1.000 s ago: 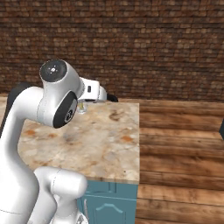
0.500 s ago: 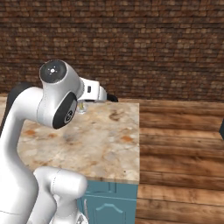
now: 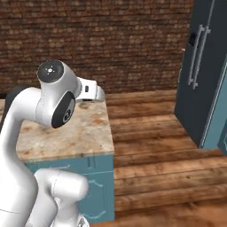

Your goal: Get the candle and the liquor from the cabinet and move them to the dining counter.

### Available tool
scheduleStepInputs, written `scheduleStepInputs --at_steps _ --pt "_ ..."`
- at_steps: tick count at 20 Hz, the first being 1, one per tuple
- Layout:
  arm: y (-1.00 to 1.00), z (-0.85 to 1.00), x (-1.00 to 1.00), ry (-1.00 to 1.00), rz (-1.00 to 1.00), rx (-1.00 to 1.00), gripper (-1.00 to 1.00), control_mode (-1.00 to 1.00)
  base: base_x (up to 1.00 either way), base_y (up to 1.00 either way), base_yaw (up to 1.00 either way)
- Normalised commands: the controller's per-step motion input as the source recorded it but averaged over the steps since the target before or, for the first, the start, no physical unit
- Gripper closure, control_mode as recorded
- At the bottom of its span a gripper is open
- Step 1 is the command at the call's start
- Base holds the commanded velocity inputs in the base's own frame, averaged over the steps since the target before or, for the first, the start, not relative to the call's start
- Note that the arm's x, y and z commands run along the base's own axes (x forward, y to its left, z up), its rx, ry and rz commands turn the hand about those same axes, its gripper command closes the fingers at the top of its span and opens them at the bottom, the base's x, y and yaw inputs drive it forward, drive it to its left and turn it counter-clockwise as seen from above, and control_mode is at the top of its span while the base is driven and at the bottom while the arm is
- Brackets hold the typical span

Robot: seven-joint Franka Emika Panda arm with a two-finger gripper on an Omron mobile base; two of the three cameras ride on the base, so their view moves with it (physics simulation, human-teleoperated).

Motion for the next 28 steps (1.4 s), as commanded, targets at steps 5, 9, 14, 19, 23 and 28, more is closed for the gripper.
scheduleStepInputs --at_steps 5,9,14,19,23,28 --pt "0.0 0.0 0.0 0.0 0.0 0.0 -1.0 1.0 -0.53 -0.39 -0.71" --pt "0.0 0.0 0.0 0.0 0.0 0.0 -1.0 1.0 -0.21 -0.07 -0.89" --pt "0.0 0.0 0.0 0.0 0.0 0.0 -1.0 1.0 0.0 0.0 -1.0" --pt "0.0 0.0 0.0 0.0 0.0 0.0 -1.0 1.0 0.0 0.0 -1.0" --pt "0.0 0.0 0.0 0.0 0.0 0.0 -1.0 1.0 0.0 0.01 -1.0" --pt "0.0 0.0 0.0 0.0 0.0 0.0 -1.0 1.0 0.0 0.01 -0.98"
